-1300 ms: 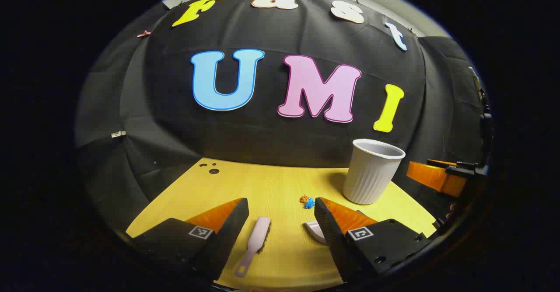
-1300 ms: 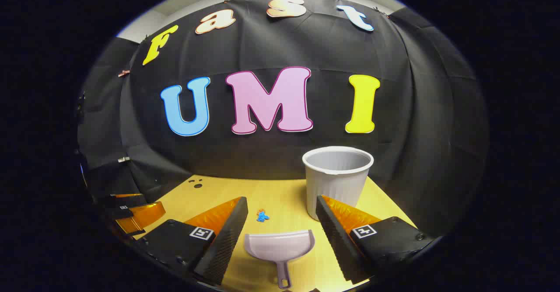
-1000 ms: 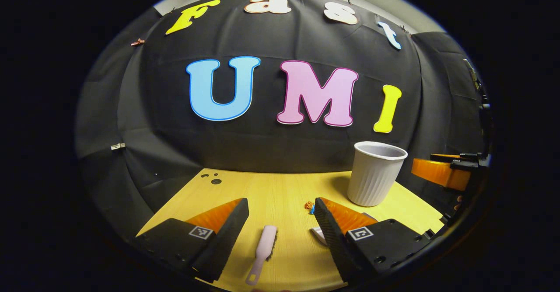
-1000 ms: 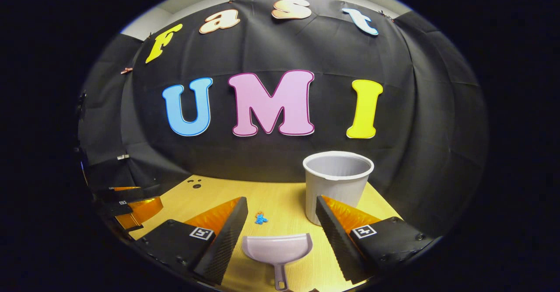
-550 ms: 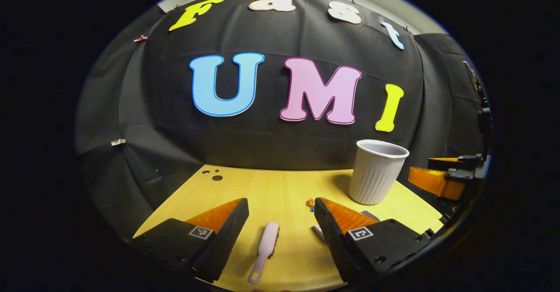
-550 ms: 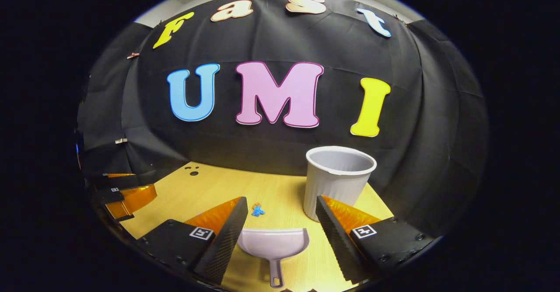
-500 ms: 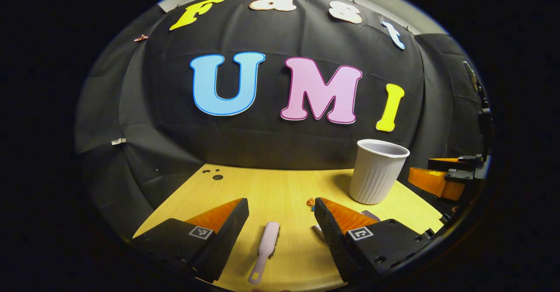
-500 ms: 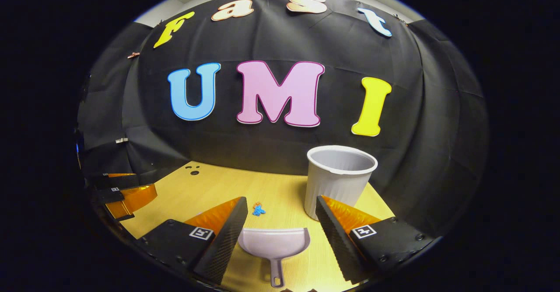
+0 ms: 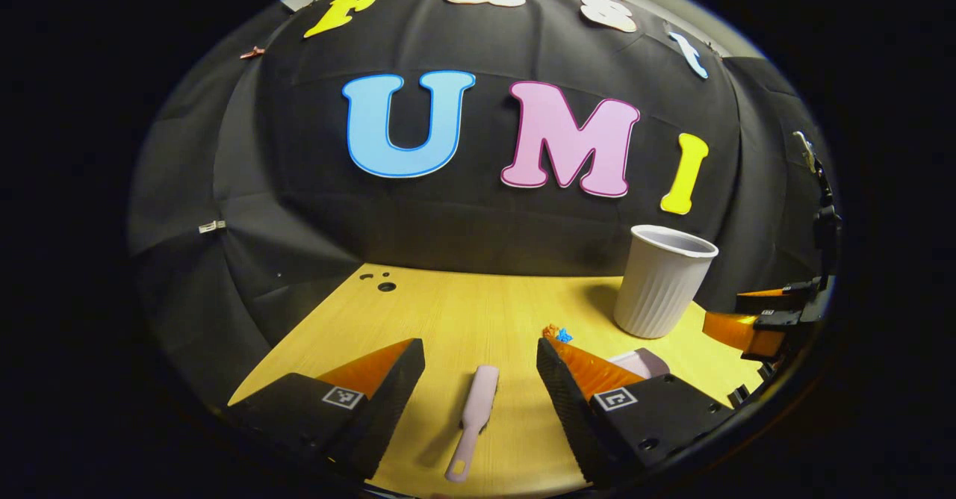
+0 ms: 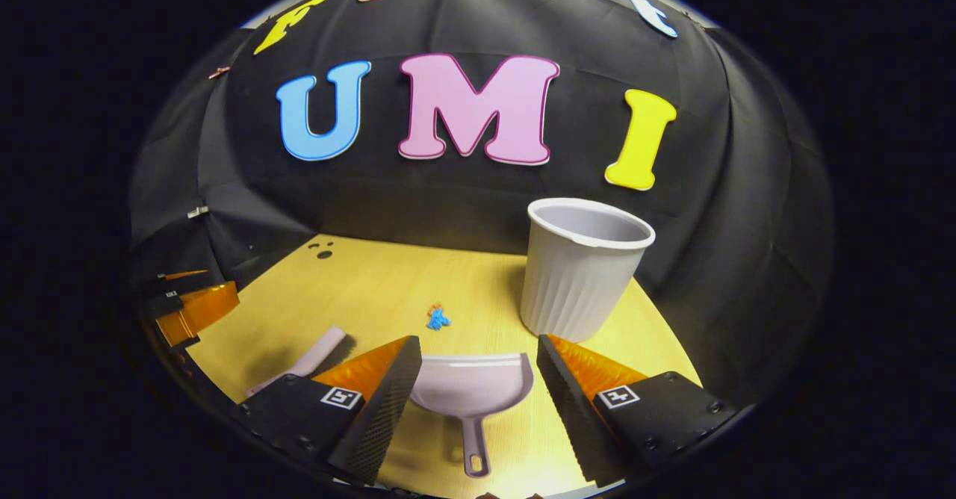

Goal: Pick up the small broom and dustpan from the desktop, sweep the trash into the dustpan with the broom, and then empty the trash into the garbage bin.

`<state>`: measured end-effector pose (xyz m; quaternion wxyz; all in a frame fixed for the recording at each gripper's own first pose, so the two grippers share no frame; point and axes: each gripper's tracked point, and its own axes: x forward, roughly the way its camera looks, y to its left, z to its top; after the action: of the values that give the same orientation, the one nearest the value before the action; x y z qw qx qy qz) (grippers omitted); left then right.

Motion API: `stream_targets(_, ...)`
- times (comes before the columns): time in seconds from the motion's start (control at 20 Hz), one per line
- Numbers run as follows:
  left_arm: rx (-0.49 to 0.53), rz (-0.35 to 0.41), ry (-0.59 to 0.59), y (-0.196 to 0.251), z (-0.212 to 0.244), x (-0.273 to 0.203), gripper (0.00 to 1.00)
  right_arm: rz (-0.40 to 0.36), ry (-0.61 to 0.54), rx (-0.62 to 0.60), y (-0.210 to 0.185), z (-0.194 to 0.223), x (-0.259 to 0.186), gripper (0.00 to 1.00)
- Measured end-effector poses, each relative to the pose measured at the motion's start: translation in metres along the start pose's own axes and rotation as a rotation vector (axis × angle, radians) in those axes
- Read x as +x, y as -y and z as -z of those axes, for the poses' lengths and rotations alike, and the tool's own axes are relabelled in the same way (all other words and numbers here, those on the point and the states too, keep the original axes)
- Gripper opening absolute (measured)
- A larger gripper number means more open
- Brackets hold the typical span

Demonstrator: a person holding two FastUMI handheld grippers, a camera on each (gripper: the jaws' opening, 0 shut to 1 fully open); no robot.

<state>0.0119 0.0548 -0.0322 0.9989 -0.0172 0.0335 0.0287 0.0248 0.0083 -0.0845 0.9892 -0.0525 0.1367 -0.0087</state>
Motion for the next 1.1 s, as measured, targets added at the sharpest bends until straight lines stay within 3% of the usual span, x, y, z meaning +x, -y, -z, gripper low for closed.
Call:
stream_targets(0.75,0.027,-0.040,-0.183,-0.002,0.068,-0.001,0.96,-0.077,-0.452,-0.036,-0.005,0.151,0.038,0.99)
stream_targets(1.1,0.031,-0.069,-0.239,0.002,0.081,-0.002,0.96,-0.065,-0.663,-0.019,-0.001,0.207,0.053,0.98)
